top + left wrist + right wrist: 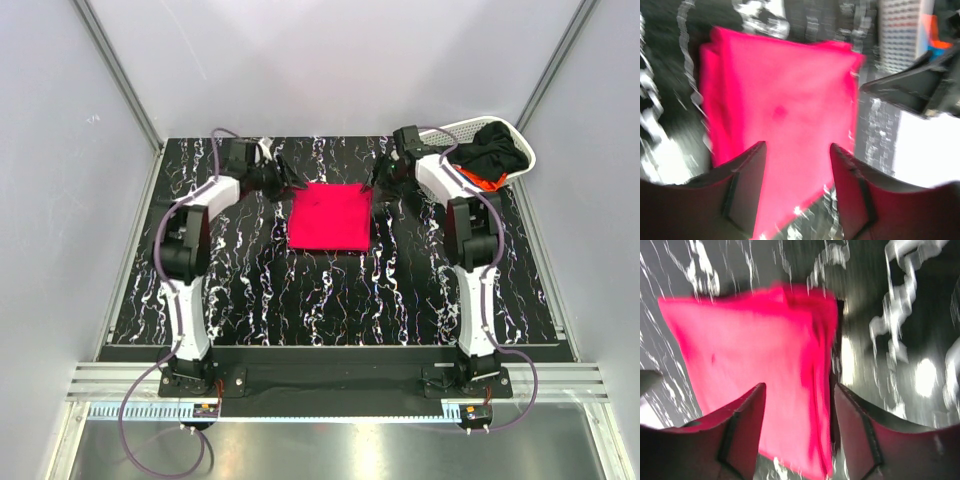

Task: Fold and stack the t-shirts
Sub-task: Fold the tshirt, then neatly place the folded tshirt to the corner

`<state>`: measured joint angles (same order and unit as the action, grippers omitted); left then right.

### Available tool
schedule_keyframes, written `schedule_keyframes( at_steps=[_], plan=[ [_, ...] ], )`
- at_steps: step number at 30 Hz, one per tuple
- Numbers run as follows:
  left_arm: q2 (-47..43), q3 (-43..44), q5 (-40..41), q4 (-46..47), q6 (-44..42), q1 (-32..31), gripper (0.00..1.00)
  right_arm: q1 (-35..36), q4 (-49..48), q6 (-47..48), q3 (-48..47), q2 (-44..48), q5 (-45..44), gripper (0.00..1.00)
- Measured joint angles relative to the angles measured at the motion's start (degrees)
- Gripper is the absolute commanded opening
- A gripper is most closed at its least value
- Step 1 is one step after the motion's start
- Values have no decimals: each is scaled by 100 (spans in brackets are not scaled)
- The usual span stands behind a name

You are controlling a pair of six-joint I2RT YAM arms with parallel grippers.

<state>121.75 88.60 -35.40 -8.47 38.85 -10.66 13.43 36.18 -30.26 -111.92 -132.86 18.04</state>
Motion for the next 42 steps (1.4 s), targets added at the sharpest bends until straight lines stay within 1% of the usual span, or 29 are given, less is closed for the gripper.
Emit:
schedule_keyframes(
  at_steps=[2, 5, 7, 9, 12, 14, 17, 20, 22, 25, 27, 29, 31, 34, 35, 36, 37, 39, 42],
  plan=[
    [-612, -273, 20, -90, -15, 4, 61, 46, 256, 46, 280, 417, -98, 70],
    [-1674, -817, 48, -90, -59, 4, 62, 160, 422, -22, 1139, 1373, -107, 73],
    [-2474, -1443, 114, 4, -87, 4, 62, 251, 310, -140, 1786, 1954, -74, 74],
    [-2896, -1895, 157, 22, -48, 4, 61, 387, 98, -352, 2542, 2485, 9, 75],
    [-3504, -2909, 278, -35, 157, 2, 58, 675, -149, -619, 3517, 2876, 151, 76],
    [-3794, -3515, 393, -151, 317, 2, 58, 966, -173, -573, 3781, 2879, 68, 77],
    [-4306, -4131, 684, -560, 481, 2, 58, 1705, -243, -48, 3886, 2889, -273, 79],
    [-5056, -4378, 1185, -1110, 623, 33, 60, 2406, -415, 697, 3888, 2968, -793, 79],
    [-5558, -4387, 1521, -1421, 739, 133, 61, 2822, -597, 1434, 3965, 3104, -1305, 79],
    [-6035, -4385, 1985, -1882, 951, 343, 63, 3394, -909, 2874, 4162, 3309, -2146, 81],
    [-6094, -4385, 2173, -2164, 1086, 466, 63, 3729, -1285, 3884, 4382, 3359, -2577, 82],
    [-6092, -4387, 2280, -2446, 1220, 535, 64, 3915, -1526, 4546, 4572, 3357, -2800, 82],
    [-6092, -4387, 2284, -2605, 1248, 551, 65, 3971, -1593, 4861, 4658, 3357, -2955, 82],
    [-6011, -4374, 2131, -2636, 1117, 555, 66, 3934, -1749, 4653, 4621, 3362, -3064, 83],
    [-5910, -4358, 1950, -2555, 994, 562, 71, 3923, -1788, 4426, 4588, 3370, -3062, 83],
    [-5805, -4339, 1810, -2444, 874, 564, 81, 3919, -1823, 4269, 4575, 3394, -3058, 83],
    [-5600, -4284, 1600, -2315, 662, 564, 89, 3917, -1834, 4059, 4568, 3449, -3025, 84],
    [-5066, -4063, 1338, -2087, 256, 538, 92, 3917, -1801, 3626, 4568, 3626, -2903, 84],
    [-4155, -3491, 1270, -1764, -372, 455, 93, 3917, -1725, 3034, 4631, 4100, -2802, 84]
  ],
)
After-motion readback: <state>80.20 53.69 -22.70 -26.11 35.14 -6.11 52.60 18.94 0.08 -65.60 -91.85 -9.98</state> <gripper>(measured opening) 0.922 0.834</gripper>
